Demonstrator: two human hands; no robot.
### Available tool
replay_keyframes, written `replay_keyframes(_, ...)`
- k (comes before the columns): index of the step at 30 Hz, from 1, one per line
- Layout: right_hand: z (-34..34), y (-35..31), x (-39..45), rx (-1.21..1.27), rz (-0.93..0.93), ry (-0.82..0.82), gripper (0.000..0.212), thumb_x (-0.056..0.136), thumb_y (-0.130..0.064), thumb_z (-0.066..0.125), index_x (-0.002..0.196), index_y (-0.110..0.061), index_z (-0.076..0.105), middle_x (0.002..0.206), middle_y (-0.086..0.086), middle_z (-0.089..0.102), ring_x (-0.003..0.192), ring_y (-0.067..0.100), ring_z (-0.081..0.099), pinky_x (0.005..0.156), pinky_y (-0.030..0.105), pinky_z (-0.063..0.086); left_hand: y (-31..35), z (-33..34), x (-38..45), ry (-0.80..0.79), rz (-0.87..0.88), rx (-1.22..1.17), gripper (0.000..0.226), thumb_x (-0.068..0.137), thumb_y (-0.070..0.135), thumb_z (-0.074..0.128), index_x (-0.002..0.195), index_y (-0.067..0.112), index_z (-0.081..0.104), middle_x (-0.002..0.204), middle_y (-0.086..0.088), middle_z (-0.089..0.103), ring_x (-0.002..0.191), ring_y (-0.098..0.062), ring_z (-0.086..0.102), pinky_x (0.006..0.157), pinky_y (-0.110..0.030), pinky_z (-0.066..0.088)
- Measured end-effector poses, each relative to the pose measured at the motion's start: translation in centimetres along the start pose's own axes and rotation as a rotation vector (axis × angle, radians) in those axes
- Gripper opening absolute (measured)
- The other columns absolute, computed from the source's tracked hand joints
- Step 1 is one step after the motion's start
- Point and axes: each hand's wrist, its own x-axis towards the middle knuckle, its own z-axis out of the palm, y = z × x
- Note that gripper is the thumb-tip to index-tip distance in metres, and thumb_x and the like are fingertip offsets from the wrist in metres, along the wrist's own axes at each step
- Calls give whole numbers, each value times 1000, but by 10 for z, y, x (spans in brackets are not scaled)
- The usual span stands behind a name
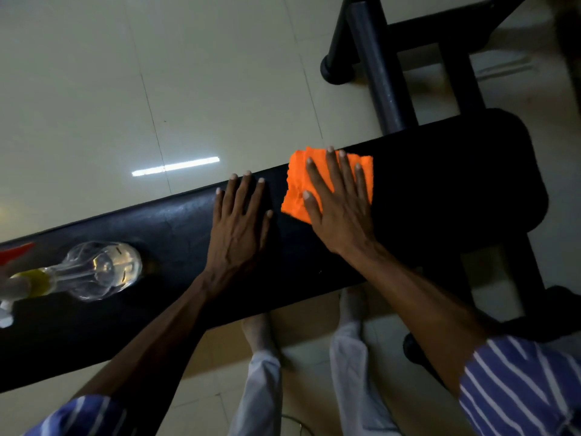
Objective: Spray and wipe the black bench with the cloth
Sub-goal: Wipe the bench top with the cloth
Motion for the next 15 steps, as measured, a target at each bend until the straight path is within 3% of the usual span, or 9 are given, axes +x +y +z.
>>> replay_keyframes(4, -13, 40, -23, -14, -109, -66, 61, 113, -49, 31, 169, -27, 21, 179, 8, 11, 166, 27, 9, 135, 51, 11, 24, 2, 14, -21, 58, -31, 60, 108, 35, 44, 162, 12, 29, 171, -14, 19, 160, -33, 10, 131, -50, 7)
replay_keyframes(10, -9, 46, 48, 0, 168, -4, 62, 111, -48, 32, 166, -19, 33, 176, 15, 22, 165, 34, 16, 134, 53, 6, 37, 15, 24, -17, 38, -21, 58, 109, 35, 43, 160, 12, 31, 170, -14, 23, 160, -34, 13, 131, -51, 10)
replay_keyframes(15, -12, 54, -4, -25, -121, -34, 62, 113, -48, 30, 169, -22, 21, 179, 11, 12, 166, 30, 8, 135, 54, 8, 50, 12, 29, -32, 8, -43, 59, 109, 37, 41, 161, 11, 29, 171, -14, 21, 160, -32, 11, 131, -51, 7)
